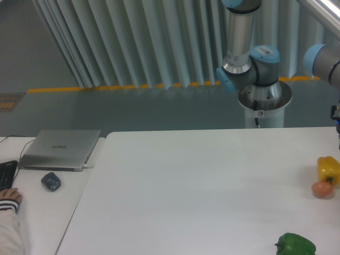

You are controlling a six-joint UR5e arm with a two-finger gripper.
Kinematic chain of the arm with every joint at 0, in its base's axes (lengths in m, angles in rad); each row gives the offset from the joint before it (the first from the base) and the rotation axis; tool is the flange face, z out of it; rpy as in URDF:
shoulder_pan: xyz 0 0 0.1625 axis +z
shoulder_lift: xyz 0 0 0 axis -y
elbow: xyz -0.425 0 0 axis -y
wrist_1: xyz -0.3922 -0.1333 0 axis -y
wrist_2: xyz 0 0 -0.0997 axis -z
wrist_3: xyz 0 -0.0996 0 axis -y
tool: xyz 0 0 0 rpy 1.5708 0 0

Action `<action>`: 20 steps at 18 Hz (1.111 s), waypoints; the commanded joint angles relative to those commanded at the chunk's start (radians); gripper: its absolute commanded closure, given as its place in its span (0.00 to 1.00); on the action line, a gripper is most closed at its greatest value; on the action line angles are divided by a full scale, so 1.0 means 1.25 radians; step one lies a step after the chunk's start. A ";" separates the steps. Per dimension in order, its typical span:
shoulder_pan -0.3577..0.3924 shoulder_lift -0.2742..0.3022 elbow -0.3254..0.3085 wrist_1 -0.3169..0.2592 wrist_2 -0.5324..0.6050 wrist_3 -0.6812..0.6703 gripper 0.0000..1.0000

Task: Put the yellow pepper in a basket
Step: 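Move the gripper into view above the yellow pepper, then open the gripper and position it above the yellow pepper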

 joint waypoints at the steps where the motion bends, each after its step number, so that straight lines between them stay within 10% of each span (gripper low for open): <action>1: -0.001 0.001 0.000 -0.002 0.000 0.000 0.00; 20: 0.008 0.054 -0.067 -0.009 0.027 -0.440 0.00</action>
